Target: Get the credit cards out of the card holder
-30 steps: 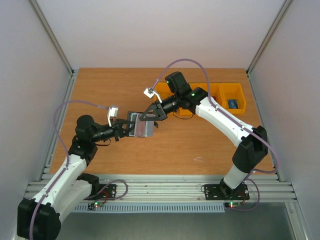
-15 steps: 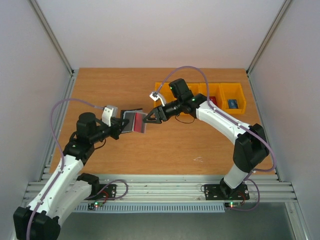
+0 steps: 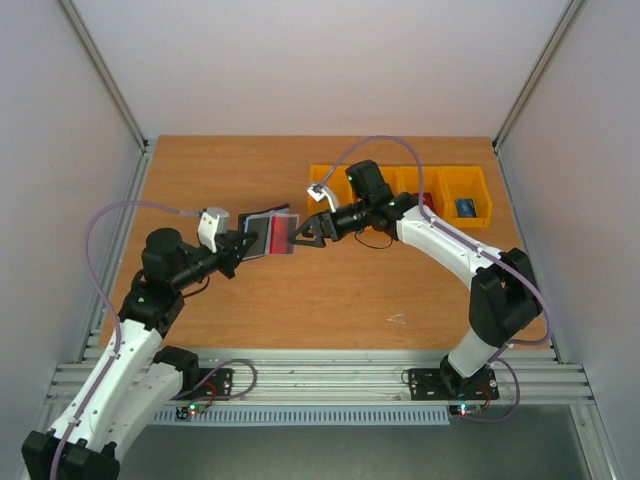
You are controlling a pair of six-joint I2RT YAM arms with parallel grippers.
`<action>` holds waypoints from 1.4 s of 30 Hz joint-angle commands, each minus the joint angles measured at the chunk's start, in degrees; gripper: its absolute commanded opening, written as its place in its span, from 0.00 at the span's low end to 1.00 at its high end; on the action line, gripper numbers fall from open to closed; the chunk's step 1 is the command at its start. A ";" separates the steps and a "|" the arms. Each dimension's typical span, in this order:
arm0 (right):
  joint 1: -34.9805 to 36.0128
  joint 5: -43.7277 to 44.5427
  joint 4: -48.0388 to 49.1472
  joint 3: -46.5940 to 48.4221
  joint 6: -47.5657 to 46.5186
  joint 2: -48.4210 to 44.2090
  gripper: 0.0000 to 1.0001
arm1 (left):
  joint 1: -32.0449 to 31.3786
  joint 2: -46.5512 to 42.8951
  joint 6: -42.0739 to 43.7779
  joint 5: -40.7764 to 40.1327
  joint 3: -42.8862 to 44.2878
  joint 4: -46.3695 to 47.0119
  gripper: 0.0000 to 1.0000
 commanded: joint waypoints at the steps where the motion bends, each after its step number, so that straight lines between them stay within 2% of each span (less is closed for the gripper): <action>1: -2.90 -1.54 2.79 -1.22 0.70 -4.05 0.99 | 0.34 -1.66 -7.05 7.88 1.25 12.26 0.00; 7: -2.96 -4.26 1.01 1.18 -2.82 -10.18 0.99 | 0.44 -0.42 -10.58 16.98 4.36 20.12 0.00; 16: -2.96 -6.39 -6.75 9.68 -8.67 -10.50 0.98 | 0.41 0.61 -13.62 23.78 13.98 23.81 0.00; 22: -2.23 -9.12 -8.73 16.41 -10.33 -11.08 0.99 | 0.39 0.44 -14.07 24.03 18.26 21.80 0.00; 32: 2.89 -14.29 -13.90 23.82 -12.16 -8.64 0.97 | 0.57 0.25 -14.27 22.07 19.88 19.63 0.00; 34: 3.14 -15.87 -15.11 25.10 -12.57 -8.07 0.86 | 0.87 0.04 -14.56 20.71 19.77 19.06 0.00; 37: 3.18 -16.17 -15.05 24.77 -11.92 -8.06 0.48 | 1.79 -0.81 -14.92 17.50 18.80 16.96 0.00; 42: 3.13 -16.33 -13.88 23.97 -8.52 -7.05 0.02 | 3.61 -2.40 -15.42 15.99 16.52 15.98 0.00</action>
